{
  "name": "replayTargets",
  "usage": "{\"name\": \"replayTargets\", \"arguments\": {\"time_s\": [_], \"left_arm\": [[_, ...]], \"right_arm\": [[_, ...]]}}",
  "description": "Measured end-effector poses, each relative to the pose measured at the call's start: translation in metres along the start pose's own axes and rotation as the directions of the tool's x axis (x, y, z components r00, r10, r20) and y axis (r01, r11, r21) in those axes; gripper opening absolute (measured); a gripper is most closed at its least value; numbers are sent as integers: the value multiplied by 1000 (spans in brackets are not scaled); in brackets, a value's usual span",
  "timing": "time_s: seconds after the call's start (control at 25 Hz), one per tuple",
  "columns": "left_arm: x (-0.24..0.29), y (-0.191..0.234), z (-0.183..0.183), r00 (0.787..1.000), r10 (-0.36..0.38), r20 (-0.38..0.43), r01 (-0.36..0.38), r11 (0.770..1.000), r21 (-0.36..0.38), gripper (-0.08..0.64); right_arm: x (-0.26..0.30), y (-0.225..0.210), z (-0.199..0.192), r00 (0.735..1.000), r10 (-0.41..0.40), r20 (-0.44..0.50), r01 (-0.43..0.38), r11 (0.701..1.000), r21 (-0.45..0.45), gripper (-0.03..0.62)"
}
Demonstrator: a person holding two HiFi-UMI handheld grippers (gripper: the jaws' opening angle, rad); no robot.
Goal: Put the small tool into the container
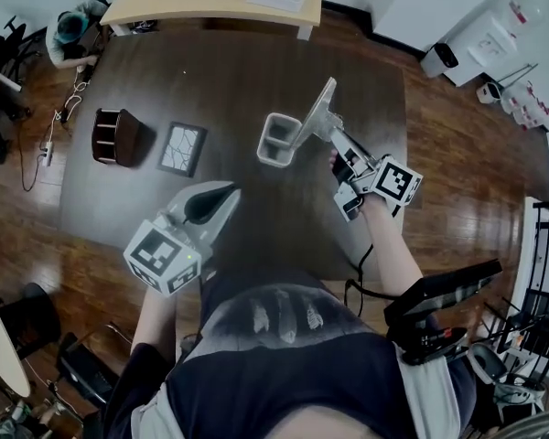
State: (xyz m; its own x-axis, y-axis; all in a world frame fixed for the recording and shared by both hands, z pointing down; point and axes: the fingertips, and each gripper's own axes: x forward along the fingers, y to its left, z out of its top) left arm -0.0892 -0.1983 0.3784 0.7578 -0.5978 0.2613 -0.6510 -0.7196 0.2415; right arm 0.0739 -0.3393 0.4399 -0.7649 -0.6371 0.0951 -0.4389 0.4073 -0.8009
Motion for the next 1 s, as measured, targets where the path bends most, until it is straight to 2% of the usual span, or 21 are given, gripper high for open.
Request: {"name": "replayTargets", "arguments": {"time_s": [0.2, 0.32, 0.44, 0.6, 0.76, 1.0], "left_arm": [[-23, 21, -7, 1000, 18, 25, -18, 999, -28, -2], [-35, 39, -11, 998, 45, 34, -42, 997, -70, -2], [-42, 48, -10, 998, 42, 40, -38, 995, -90, -2], [-43, 56, -8, 999, 43, 34, -40, 997, -66, -2], [-39, 58, -5, 999, 47, 21, -46, 997, -67, -2], [-38, 69, -12, 996, 83, -21, -84, 993, -80, -2]], "right_arm": [[32, 1, -1, 999, -54, 2, 54, 993, -108, 6], [47, -11, -7, 992, -123, -6, 120, 980, -159, 6], [58, -19, -13, 989, -149, -2, 147, 977, -152, 6], [73, -31, -31, 977, -207, -48, 191, 954, -232, 5], [74, -55, -34, 963, -264, -49, 243, 935, -257, 5], [89, -79, -51, 959, -269, -94, 237, 936, -262, 5]]}}
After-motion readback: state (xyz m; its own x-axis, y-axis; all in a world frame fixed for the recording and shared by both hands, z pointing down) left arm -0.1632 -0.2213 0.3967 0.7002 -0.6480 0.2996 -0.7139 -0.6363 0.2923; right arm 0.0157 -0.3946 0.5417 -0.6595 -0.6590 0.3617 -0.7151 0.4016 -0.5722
